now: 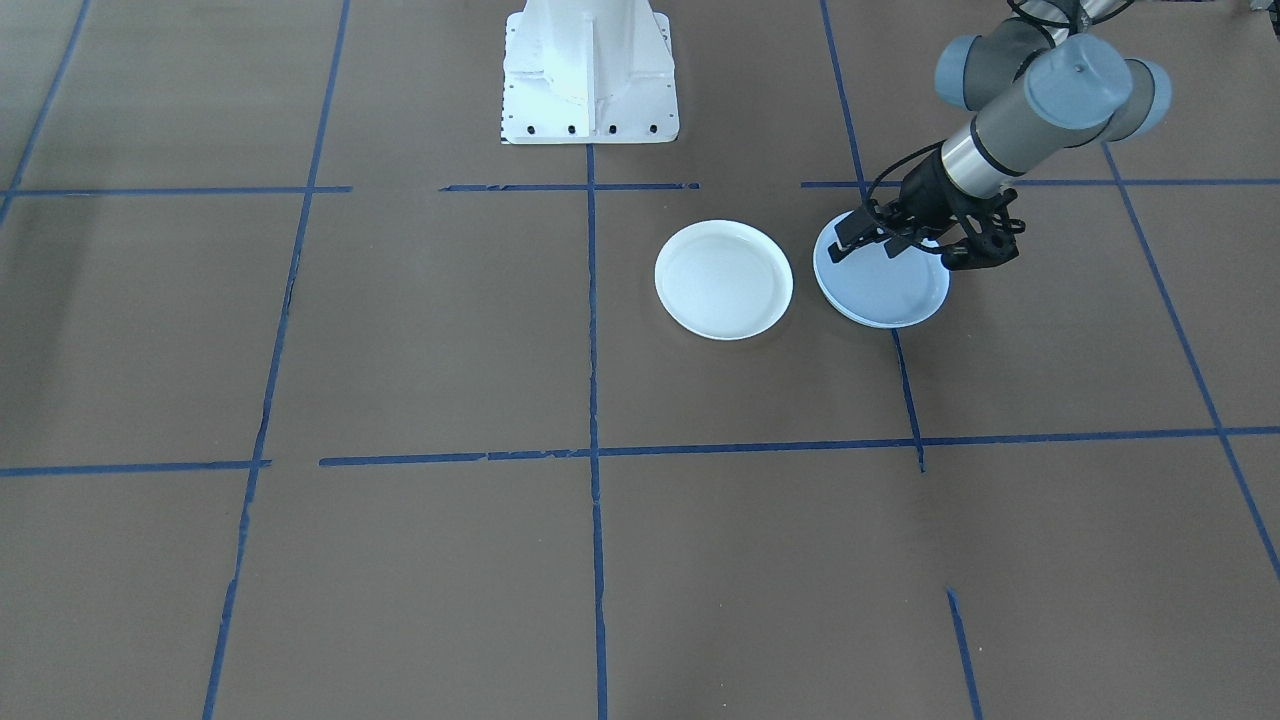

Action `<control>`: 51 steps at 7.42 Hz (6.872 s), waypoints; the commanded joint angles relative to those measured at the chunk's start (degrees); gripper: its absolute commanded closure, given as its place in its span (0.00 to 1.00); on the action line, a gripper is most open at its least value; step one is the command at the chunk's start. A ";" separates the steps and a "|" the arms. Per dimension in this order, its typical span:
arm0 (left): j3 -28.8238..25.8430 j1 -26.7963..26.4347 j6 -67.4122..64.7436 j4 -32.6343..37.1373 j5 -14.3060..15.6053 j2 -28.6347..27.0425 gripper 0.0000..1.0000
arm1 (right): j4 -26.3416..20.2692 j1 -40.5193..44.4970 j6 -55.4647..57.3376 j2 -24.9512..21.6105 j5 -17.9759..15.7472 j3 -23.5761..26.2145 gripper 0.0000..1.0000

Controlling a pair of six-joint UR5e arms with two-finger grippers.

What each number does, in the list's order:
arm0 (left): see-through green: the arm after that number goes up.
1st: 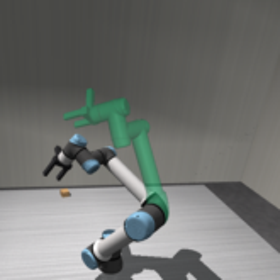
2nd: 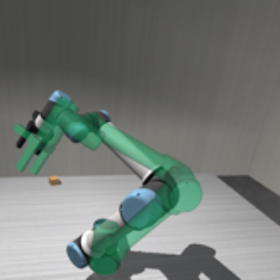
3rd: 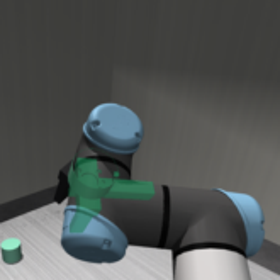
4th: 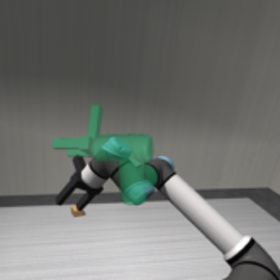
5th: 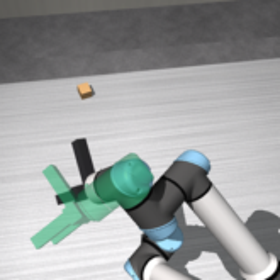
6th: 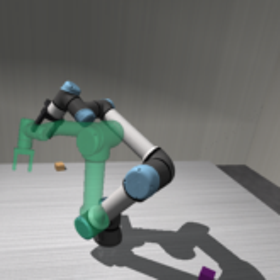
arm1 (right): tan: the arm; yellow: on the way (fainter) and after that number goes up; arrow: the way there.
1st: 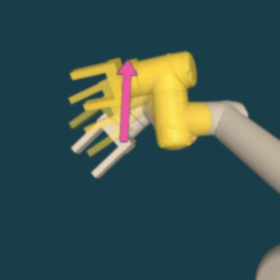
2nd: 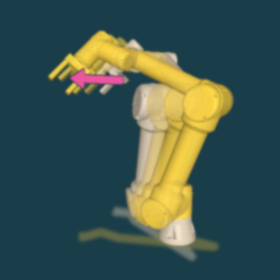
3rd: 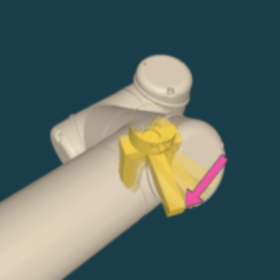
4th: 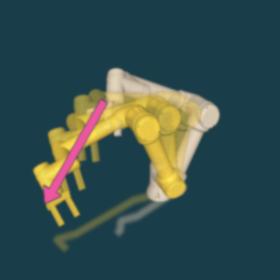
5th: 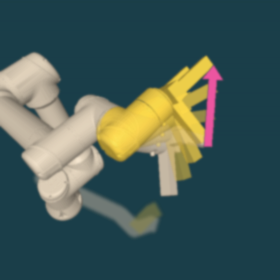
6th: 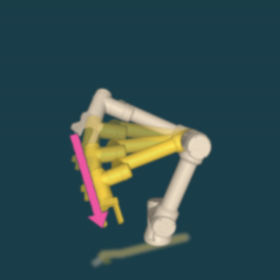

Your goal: Stack plate in center

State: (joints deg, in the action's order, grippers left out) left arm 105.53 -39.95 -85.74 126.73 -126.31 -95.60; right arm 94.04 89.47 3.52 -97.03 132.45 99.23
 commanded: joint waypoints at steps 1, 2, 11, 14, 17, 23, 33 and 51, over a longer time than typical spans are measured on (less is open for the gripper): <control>0.20 6.70 -10.36 -1.13 3.27 -2.99 0.00 | 0.00 0.00 0.00 0.00 0.00 0.00 0.00; 0.11 9.95 -15.63 -1.39 3.53 -4.06 0.00 | 0.00 0.09 0.00 0.00 0.00 0.00 0.00; -1.73 13.67 -18.41 -6.40 11.27 -6.80 0.43 | 0.00 0.00 0.00 0.00 0.00 0.00 0.00; -1.56 13.24 -16.57 -6.40 10.91 -6.62 1.00 | 0.00 0.00 0.00 0.00 0.00 0.00 0.00; -0.33 11.22 -16.57 -6.06 10.56 -6.27 1.00 | 0.00 0.00 0.00 0.00 0.00 0.00 0.00; 2.40 -4.67 8.70 2.00 -6.37 6.61 1.00 | 0.00 0.09 0.00 0.00 0.00 0.00 0.00; -11.58 -7.68 14.55 23.74 -9.92 11.66 1.00 | 0.00 0.00 0.00 0.00 0.00 0.00 0.00; 0.06 -40.44 89.70 -27.28 3.13 16.16 0.00 | 0.00 0.00 0.00 0.00 0.00 0.00 0.00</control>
State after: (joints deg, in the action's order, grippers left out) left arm 100.06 -76.75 -5.74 114.27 -128.49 -78.12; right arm 94.04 89.52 3.52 -97.03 132.45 99.23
